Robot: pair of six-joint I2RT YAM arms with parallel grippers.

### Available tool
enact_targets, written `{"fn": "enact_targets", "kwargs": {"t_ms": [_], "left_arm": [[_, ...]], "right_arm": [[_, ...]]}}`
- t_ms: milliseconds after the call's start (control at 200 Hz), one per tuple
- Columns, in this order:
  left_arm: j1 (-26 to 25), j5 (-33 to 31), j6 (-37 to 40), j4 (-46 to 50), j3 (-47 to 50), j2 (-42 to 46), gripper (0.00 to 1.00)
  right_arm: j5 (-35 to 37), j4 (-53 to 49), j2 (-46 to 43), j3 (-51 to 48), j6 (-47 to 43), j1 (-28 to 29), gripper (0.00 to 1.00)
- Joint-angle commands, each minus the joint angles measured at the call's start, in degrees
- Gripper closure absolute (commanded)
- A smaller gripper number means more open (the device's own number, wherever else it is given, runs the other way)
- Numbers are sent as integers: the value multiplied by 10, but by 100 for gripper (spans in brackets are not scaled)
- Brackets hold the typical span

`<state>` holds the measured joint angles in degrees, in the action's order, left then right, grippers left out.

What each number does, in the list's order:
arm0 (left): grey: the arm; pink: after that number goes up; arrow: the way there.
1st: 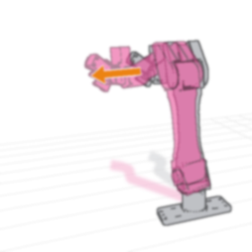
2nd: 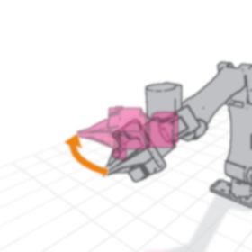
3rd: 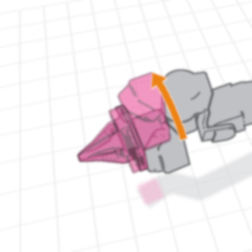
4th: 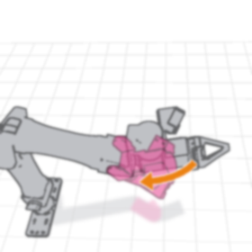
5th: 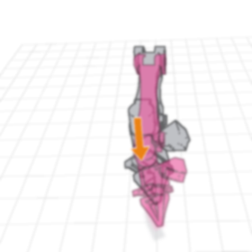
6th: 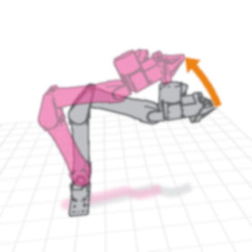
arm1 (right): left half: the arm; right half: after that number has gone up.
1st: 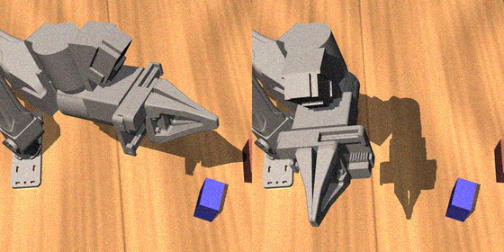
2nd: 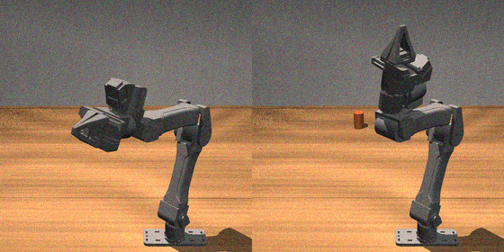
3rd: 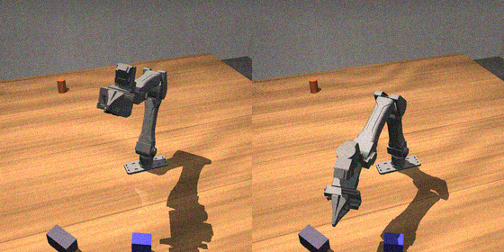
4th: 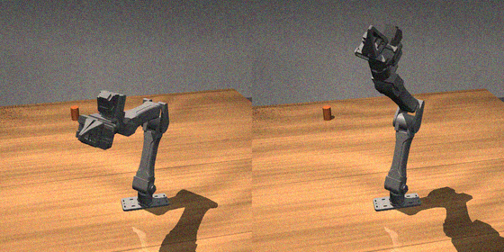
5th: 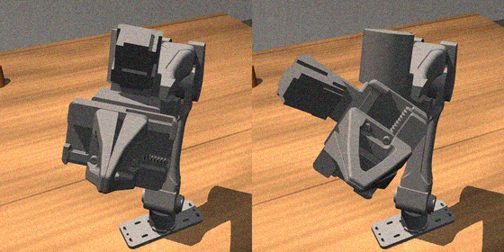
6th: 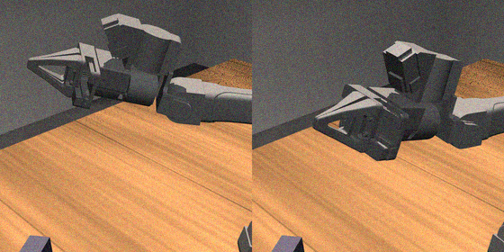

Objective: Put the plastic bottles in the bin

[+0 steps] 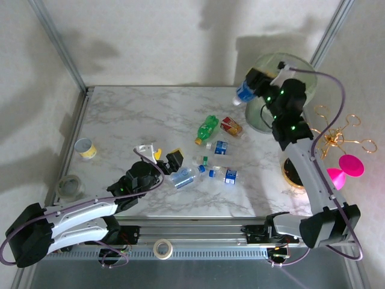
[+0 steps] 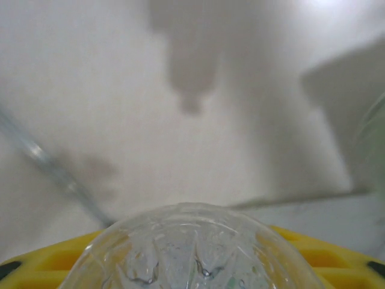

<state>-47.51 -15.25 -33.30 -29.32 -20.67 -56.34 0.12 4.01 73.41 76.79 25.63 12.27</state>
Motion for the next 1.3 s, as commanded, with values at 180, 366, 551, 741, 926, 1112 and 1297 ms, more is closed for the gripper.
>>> {"fn": "enact_targets", "kwargs": {"t_ms": [180, 366, 551, 741, 926, 1112, 1297], "left_arm": [[15, 58, -135, -80, 46, -51, 0], [15, 47, -126, -54, 50, -37, 0], [16, 16, -114, -15, 55, -1, 0], [23, -1, -113, -4, 61, 20, 1], [32, 1, -104, 24, 47, 17, 1], [49, 4, -118, 28, 51, 21, 0], [66, 6, -119, 29, 46, 25, 0]], "right_arm": [[139, 42, 119, 119, -36, -72, 58], [184, 54, 175, 146, -42, -92, 58], [170, 34, 206, 146, -27, -106, 57], [145, 18, 221, 133, -7, -107, 54], [142, 3, 233, 137, -5, -107, 48], [153, -20, 224, 168, -29, -107, 18], [154, -30, 191, 188, -54, -107, 8]]}}
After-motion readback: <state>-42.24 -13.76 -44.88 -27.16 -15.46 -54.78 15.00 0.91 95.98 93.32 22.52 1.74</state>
